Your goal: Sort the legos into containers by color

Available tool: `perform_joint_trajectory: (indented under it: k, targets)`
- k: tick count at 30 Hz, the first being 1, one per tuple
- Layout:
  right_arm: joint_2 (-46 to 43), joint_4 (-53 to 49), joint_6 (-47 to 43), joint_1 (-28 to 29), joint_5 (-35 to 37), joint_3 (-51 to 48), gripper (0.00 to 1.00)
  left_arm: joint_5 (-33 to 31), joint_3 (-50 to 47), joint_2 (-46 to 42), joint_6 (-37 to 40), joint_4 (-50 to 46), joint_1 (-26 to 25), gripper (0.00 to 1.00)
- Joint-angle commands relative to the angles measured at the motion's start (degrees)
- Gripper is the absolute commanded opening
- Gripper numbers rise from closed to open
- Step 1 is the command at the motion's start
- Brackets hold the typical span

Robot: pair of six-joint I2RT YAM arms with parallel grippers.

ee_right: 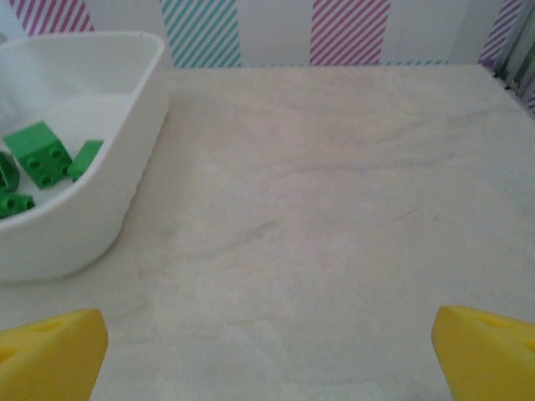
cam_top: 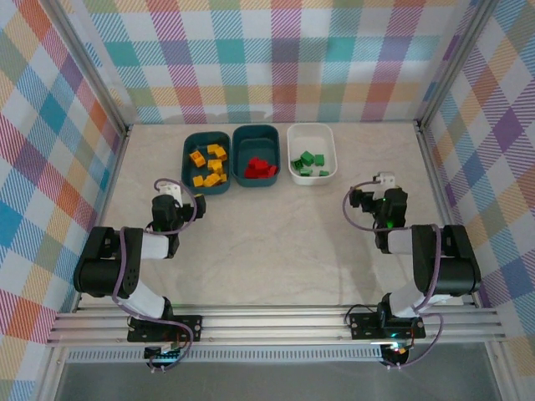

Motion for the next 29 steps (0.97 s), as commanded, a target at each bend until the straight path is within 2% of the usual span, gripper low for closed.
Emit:
perform_joint_trajectory:
  k: [1, 29]
  targets:
    - [-0.6, -2.8, 2.1, 0.4, -3.1, -0.2, 1.00, -1.0, 1.3, -0.1, 1.1, -0.8, -0.8, 1.00]
    - [-0.8, -2.5, 2.0, 0.5, -2.9, -0.6, 1.00, -1.2, 1.3, -0.1, 1.2, -0.9, -1.0, 1.00]
